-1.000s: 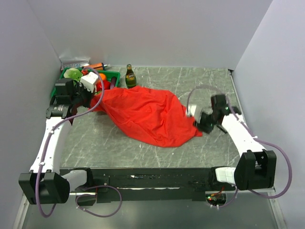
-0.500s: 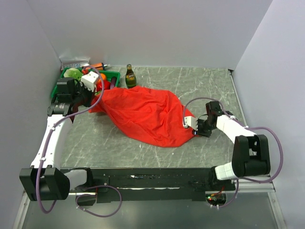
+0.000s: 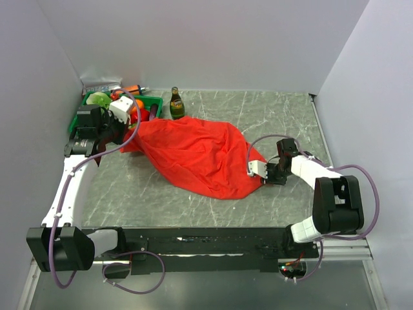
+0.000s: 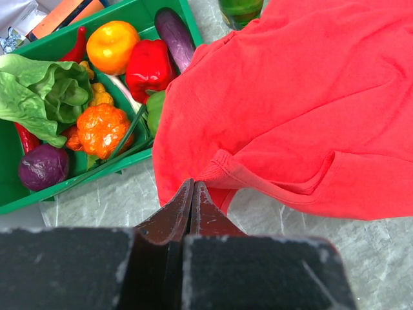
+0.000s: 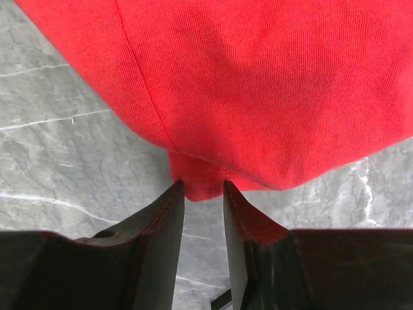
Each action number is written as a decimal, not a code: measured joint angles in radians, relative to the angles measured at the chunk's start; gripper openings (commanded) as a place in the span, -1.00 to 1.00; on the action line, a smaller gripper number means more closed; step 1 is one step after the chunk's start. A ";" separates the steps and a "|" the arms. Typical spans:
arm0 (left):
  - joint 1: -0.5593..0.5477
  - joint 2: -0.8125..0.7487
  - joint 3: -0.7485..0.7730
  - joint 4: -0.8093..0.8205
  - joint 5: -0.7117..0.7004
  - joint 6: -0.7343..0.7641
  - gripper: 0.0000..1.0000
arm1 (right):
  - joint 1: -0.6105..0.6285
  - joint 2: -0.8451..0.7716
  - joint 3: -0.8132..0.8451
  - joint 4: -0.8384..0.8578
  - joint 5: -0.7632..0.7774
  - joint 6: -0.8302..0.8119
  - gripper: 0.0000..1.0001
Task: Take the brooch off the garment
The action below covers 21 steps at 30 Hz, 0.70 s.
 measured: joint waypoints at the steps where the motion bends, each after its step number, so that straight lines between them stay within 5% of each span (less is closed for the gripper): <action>1: 0.000 0.000 0.000 0.000 0.000 0.000 -0.98 | 0.000 0.000 0.000 0.000 -0.001 0.000 -0.19; 6: 0.000 0.009 0.000 0.012 0.000 -0.007 -0.98 | 0.015 -0.007 -0.008 0.011 0.004 0.000 -0.33; 7: 0.000 0.010 0.000 0.015 0.000 -0.008 -0.98 | 0.022 -0.009 -0.011 0.011 0.009 0.000 -0.42; 8: 0.000 0.011 0.000 0.016 0.000 -0.009 -0.98 | 0.029 -0.010 -0.013 0.010 0.012 0.000 -0.72; 11: 0.000 0.013 0.000 0.018 0.001 -0.012 -0.98 | 0.049 -0.007 -0.015 0.002 0.011 0.005 -1.00; 17: -0.001 0.027 0.045 0.016 0.005 -0.016 -0.98 | 0.032 -0.013 0.026 -0.021 -0.009 0.134 -1.00; 21: -0.002 0.066 0.164 0.033 0.007 -0.042 -0.98 | -0.080 -0.021 0.275 -0.082 -0.048 0.333 -1.00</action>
